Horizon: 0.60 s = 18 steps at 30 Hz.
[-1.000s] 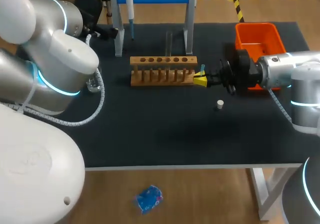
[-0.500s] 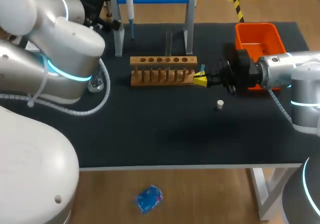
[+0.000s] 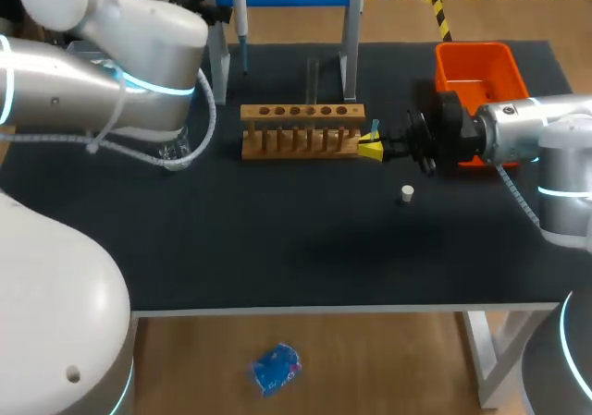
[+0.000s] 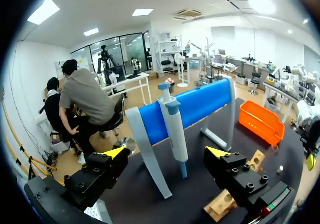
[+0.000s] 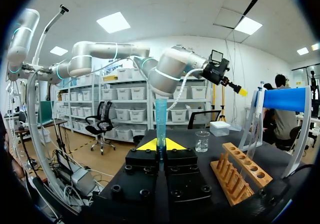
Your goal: Invert the test tube, pick up the pipette, mount the tip to pipette, aspirate from beaker and dispense into the tube, eject the tip, return the pipette, and cap with the stopper.
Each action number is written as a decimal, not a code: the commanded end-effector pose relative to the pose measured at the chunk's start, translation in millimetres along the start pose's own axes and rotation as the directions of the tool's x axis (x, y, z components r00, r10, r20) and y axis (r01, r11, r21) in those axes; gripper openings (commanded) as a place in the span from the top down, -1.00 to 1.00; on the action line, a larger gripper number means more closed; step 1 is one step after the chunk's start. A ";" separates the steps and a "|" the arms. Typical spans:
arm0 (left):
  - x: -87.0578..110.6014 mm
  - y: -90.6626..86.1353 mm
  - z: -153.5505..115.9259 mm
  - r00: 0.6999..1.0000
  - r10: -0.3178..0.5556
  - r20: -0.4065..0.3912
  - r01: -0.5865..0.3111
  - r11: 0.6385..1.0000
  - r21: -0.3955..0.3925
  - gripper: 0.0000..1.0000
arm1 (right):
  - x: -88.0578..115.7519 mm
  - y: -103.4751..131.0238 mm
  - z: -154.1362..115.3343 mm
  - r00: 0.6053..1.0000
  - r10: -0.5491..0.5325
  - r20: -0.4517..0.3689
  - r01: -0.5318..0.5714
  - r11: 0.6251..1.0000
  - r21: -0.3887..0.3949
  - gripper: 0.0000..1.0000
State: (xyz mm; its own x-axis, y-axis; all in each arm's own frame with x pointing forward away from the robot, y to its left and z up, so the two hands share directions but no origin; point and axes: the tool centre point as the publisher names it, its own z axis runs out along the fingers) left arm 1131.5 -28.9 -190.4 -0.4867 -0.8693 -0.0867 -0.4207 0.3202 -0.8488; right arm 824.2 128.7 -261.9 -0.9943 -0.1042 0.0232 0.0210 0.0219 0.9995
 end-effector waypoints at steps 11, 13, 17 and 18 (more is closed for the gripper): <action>17.3 -18.3 35.3 0.998 -0.065 0.020 0.064 0.997 0.030 -1.00 | 0.2 0.0 -0.8 1.000 -0.001 -0.001 0.001 1.000 0.001 1.00; 22.7 -17.3 36.3 0.997 -0.076 0.026 0.076 0.997 0.025 -1.00 | 0.2 0.0 -0.8 1.000 -0.001 -0.001 0.001 1.000 0.001 1.00; 29.1 -15.3 38.7 0.993 -0.104 0.049 0.103 0.994 0.021 -1.00 | 0.2 0.0 -0.8 1.000 -0.001 -0.001 0.001 1.000 0.001 1.00; 30.8 -15.0 39.2 0.992 -0.111 0.062 0.110 0.994 0.020 -1.00 | 0.2 0.0 -0.8 1.000 -0.001 -0.001 0.001 1.000 0.001 1.00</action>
State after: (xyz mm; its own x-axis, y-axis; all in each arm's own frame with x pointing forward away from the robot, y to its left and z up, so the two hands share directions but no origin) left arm 1153.1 -67.7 -195.6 -0.4161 -0.9092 -0.0121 -0.4602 0.2221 -0.8596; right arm 824.2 128.7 -261.9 -0.9943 -0.1042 0.0232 0.0210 0.0219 0.9995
